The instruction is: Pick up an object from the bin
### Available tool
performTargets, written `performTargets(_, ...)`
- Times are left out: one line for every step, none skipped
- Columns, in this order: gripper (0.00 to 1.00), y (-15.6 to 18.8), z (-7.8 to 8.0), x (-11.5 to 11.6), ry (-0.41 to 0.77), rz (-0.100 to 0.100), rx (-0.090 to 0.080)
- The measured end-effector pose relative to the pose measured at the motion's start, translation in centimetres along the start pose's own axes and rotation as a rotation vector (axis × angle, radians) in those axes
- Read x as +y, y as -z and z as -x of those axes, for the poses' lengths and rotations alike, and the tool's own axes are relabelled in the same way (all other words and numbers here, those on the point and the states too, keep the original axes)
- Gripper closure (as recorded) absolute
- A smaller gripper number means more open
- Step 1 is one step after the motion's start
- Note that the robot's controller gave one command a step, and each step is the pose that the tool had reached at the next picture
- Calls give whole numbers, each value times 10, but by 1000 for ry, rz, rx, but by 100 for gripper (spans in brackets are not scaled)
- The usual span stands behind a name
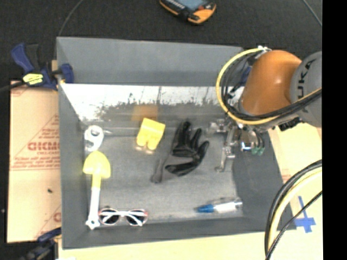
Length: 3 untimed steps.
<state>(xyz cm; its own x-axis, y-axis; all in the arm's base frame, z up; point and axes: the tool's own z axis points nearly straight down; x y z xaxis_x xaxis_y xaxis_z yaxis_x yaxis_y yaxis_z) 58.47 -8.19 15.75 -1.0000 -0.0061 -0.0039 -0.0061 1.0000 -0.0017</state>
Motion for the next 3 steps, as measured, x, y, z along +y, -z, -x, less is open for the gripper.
performTargets(0, 0, 0, 0, 0, 0, 0)
performTargets(0, 0, 0, 0, -6, 0, 1)
performTargets(0, -53, -46, -1, 276, -1, -3)
